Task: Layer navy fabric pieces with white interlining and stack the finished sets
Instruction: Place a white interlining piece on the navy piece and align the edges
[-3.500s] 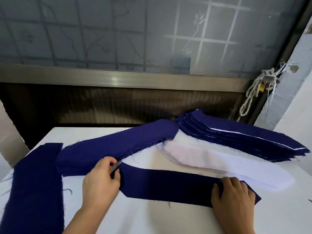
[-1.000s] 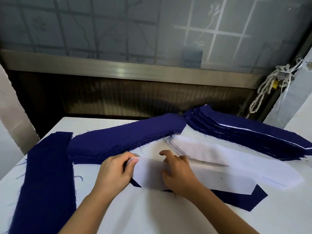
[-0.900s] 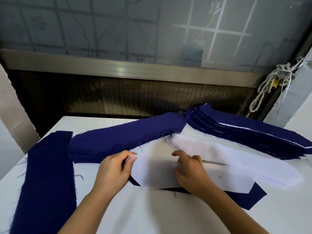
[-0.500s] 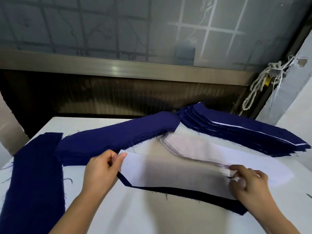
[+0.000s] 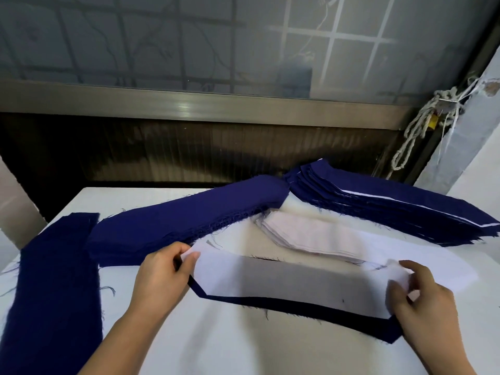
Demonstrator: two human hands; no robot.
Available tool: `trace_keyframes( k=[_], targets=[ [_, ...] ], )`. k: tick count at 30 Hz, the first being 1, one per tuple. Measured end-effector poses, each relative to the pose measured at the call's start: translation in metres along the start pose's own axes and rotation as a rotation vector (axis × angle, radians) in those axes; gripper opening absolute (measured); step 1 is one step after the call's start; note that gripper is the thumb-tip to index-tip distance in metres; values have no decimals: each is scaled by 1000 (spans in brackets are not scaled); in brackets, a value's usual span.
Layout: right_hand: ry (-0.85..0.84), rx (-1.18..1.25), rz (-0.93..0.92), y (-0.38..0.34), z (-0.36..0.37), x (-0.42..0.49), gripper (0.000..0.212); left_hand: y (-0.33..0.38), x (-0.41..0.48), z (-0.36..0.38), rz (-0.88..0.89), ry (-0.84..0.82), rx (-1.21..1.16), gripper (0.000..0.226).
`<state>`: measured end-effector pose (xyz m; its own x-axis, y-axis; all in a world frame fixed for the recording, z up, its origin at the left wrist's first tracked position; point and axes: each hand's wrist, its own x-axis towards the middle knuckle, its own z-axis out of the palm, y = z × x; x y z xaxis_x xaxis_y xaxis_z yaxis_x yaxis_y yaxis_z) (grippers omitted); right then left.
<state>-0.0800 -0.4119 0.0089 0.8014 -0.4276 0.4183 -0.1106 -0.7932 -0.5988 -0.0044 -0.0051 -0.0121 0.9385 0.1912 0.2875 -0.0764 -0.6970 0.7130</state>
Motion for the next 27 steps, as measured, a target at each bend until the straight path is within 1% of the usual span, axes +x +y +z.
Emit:
trace_keyframes(
  k=[3, 6, 8, 11, 14, 17, 21, 24, 27],
  targets=[
    [51, 113, 130, 0, 0, -1, 37, 1, 1, -1, -78, 27, -143, 14],
    [36, 131, 148, 1, -2, -4, 34, 2, 1, 0, -100, 31, -164, 13],
    [-15, 32, 89, -1, -2, -6, 31, 2, 1, -1, -78, 33, -101, 15],
    [-45, -213, -7, -5, 2, -7, 26, 1, 0, -2, -21, 31, 69, 21],
    [-31, -321, 5, -5, 4, -9, 24, 5, -1, 0, 6, 35, 197, 24],
    [-29, -300, 14, -2, 5, -8, 24, 7, -1, 0, 0, 25, 207, 23],
    [-27, -231, 13, -2, 5, -8, 28, 7, 0, -2, -43, 25, 112, 22],
    [4, -191, 31, -4, 4, -8, 25, 7, 1, -3, -66, 21, 59, 22],
    [24, -203, 27, -3, 4, -7, 22, 7, 1, -3, -70, 6, 85, 25]
  ],
)
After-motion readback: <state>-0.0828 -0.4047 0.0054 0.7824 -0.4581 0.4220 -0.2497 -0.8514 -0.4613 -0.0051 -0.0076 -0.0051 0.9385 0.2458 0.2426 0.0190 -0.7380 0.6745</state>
